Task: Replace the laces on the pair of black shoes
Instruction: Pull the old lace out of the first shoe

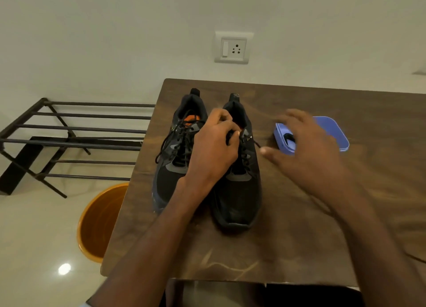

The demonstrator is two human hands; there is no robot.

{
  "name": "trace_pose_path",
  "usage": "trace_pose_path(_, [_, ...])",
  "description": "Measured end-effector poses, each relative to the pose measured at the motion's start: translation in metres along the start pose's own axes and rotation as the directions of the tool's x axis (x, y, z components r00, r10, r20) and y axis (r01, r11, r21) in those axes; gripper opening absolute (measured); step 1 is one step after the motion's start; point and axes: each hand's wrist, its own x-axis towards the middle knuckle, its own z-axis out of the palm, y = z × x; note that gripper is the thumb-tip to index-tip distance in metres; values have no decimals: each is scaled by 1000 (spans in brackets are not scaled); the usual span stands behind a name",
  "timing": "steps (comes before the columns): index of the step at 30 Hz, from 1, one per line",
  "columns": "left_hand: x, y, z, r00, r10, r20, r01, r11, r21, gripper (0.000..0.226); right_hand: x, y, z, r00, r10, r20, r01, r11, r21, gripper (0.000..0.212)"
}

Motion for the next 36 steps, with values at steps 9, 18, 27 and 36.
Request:
trace_pose_path(9, [-3, -7, -8, 997, -79, -18, 71, 964, -258, 9, 15, 24, 84, 958, -282, 50, 190, 756, 626, 97])
trace_pose_path(18, [-6, 0, 3, 999, 42, -19, -41, 998, 57, 28, 30, 28, 92, 927, -371, -48, 330, 751, 572, 90])
trace_pose_path(27, [3, 12, -13, 950, -308, -59, 234, 821, -521, 14, 30, 22, 96, 938, -329, -112, 338, 791, 510, 68])
trace_pose_path(36, [-3, -5, -10, 987, 86, -134, -70, 990, 120, 10, 32, 20, 99, 932, -338, -133, 360, 803, 474, 71])
